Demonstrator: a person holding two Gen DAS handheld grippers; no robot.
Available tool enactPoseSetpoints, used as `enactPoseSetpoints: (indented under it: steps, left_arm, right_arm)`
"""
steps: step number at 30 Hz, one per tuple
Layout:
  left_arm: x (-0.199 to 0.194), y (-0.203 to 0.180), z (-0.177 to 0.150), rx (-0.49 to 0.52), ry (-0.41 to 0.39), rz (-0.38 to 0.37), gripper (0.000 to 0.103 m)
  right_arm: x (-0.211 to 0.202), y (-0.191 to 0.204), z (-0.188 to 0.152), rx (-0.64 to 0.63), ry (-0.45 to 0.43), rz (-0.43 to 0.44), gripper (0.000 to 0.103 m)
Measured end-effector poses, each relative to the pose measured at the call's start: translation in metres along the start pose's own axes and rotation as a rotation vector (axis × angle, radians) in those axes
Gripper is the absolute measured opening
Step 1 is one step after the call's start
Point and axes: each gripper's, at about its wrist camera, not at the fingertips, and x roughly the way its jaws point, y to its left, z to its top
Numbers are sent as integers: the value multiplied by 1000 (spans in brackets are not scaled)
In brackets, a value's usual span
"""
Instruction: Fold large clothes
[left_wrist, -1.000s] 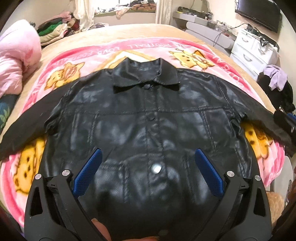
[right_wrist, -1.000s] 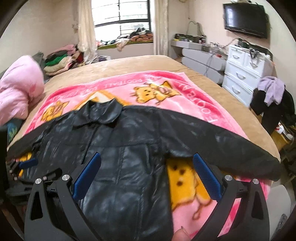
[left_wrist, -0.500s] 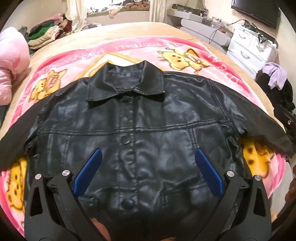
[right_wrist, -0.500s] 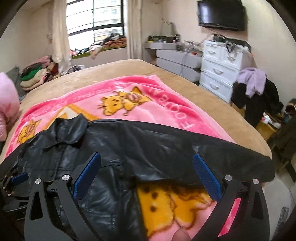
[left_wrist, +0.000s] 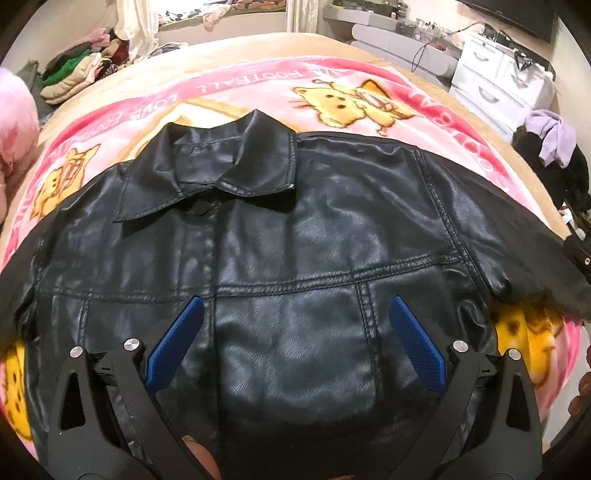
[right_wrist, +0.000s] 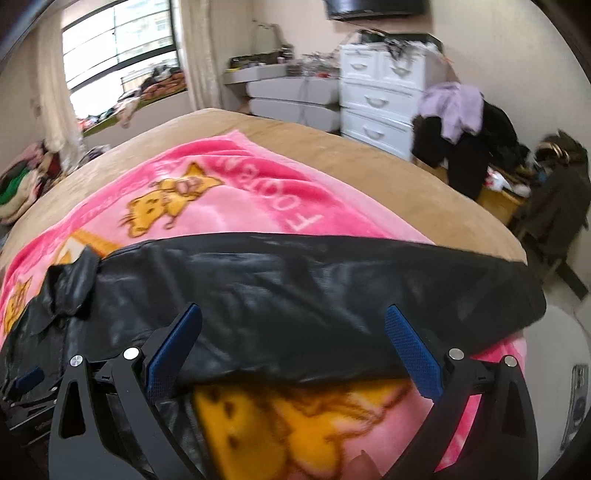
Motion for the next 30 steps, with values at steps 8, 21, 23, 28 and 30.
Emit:
enactPoseSetpoints:
  steps: [8,21,23,28,30]
  left_arm:
    - [17,-16,8,26,27,-4,94]
    - [32,-25,24,31,39,12,94]
    - [33,-23,25,30,41,11,94]
    - [33,-18,28,20,43,13,94]
    - [32,-14,29,13,46,10,94]
  right_arm:
    - [25,-60,-8,213,64,-63,99]
    - [21,-128,-21,521,18,-94,99]
    - [19,-136,-21,558,2,-121,99]
    - [25,-155,-26,660,18,-87,99]
    - [33,-162,-30,709,38,-82,99]
